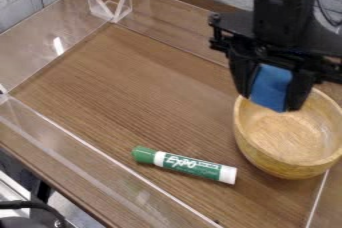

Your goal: Put the blue block in the brown bowl

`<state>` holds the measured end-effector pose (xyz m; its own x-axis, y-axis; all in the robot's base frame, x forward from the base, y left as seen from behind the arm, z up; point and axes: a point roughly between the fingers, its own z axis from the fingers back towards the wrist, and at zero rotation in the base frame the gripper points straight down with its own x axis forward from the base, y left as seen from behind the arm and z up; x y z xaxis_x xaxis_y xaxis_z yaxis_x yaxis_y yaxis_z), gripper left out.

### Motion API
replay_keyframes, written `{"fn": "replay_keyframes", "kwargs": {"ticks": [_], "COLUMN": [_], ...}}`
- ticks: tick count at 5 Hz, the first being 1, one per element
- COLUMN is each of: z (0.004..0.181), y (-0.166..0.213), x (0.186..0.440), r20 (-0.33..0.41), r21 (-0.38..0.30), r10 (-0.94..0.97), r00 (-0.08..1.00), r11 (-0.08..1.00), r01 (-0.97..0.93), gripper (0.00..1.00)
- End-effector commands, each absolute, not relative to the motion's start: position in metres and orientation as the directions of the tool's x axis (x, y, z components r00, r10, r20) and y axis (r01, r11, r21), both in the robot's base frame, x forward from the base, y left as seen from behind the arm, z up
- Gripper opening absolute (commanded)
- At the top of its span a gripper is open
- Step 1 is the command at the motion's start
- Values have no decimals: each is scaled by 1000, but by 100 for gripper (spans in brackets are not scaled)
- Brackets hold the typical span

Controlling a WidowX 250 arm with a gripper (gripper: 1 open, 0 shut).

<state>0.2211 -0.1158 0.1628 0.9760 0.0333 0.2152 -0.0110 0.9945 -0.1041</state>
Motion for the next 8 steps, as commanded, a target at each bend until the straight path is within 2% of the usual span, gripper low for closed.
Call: {"fn": "replay_keyframes", "kwargs": {"ticks": [1,3,4,5,8], "z": [169,143,132,136,126], "y": [-130,-150,-150,-144,-136], "x": [214,205,209,217,227], "r20": [259,295,301,309,314], "r21": [-118,-112,-116,-113,-126], "r10": [20,-3,-15,-46,-51], "r00": [966,956,954,950,948], "r11": [993,993,992,990,988], "r01": [11,38,52,84,95], "gripper": [0,0,0,0,0]}}
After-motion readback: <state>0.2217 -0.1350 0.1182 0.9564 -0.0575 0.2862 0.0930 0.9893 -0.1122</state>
